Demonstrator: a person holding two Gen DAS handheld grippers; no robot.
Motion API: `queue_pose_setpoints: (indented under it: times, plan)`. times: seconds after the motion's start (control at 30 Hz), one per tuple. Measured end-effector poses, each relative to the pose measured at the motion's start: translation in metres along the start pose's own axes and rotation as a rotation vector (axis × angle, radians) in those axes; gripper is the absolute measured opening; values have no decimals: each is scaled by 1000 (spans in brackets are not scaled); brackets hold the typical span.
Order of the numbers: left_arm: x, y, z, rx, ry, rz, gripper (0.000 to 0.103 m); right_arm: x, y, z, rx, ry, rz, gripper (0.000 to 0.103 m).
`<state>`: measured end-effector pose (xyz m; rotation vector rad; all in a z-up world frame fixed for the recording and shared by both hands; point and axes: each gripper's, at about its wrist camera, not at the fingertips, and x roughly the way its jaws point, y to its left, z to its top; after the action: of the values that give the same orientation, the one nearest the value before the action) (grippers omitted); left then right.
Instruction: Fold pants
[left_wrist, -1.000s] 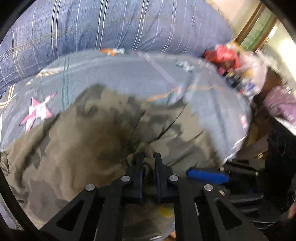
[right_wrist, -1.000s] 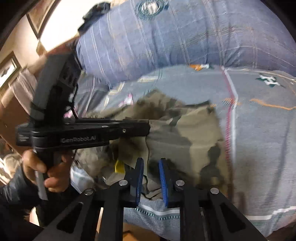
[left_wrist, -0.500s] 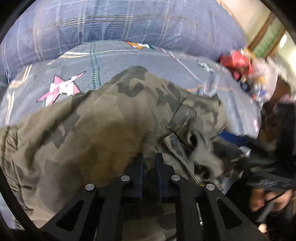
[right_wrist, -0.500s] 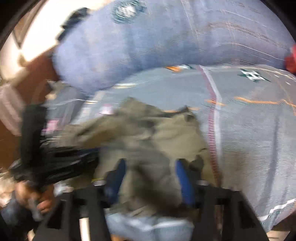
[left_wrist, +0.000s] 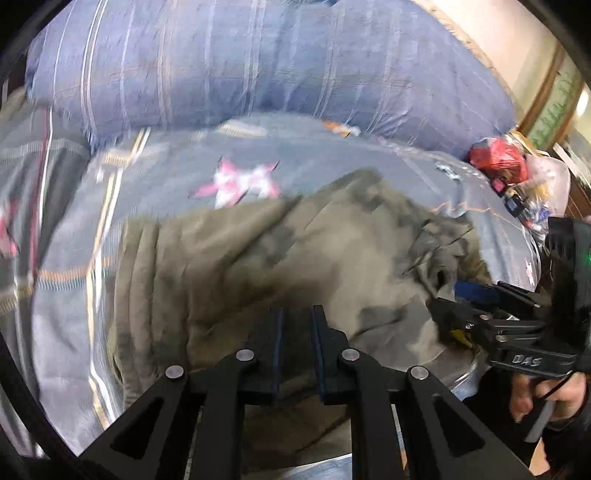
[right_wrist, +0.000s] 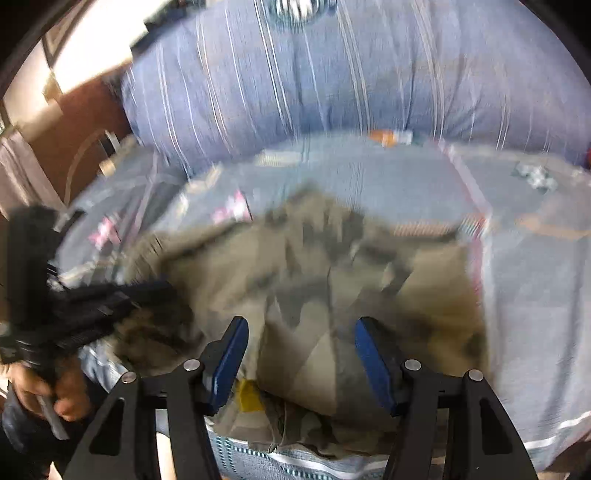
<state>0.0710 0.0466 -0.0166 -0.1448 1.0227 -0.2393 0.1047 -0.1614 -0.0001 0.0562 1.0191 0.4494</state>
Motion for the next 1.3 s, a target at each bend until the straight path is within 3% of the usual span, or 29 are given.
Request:
queue_pose_setpoints:
  times: [0.07,0.13,0.23,0.3,0.4,0.5,0.57,0.63,0.77,1.03,1.13,1.23,1.3]
  plan:
    - [9,11,-6,-25,4,-20,14,5,8,-3,-40,-40,-33,69]
    - [8,16,-8,-55,-19,-52,15,5,13,0,-36,-23,-65,70]
    - [-1,19,-6,-60,-23,-65,15,-8,19,8,5,-14,-32,70]
    - [-11,23,-3,-72,-36,-65,17,-29,25,10,1,-61,0,70]
    - [-23,33,4,-77,-44,-31,30,-40,38,11,-15,-106,48,70]
    - [-42,50,9,-68,-61,-1,35,-39,51,1,-26,-110,101,70]
    - [-57,65,13,-77,-94,58,46,-31,64,-7,-49,-104,131,70]
    - [-68,81,16,-100,-107,71,56,-23,76,-11,-75,-102,146,70]
    - [-67,109,25,-160,-64,54,56,-2,111,-19,-127,-64,228,70]
    - [-29,130,40,-265,-2,-28,56,31,184,-29,-282,18,300,70]
    - [-16,134,47,-280,11,-6,56,46,201,-33,-315,43,286,72]
    - [1,136,48,-285,43,22,56,72,212,-41,-368,59,182,72]
    - [7,139,45,-303,48,15,56,74,215,-49,-416,-4,152,73]
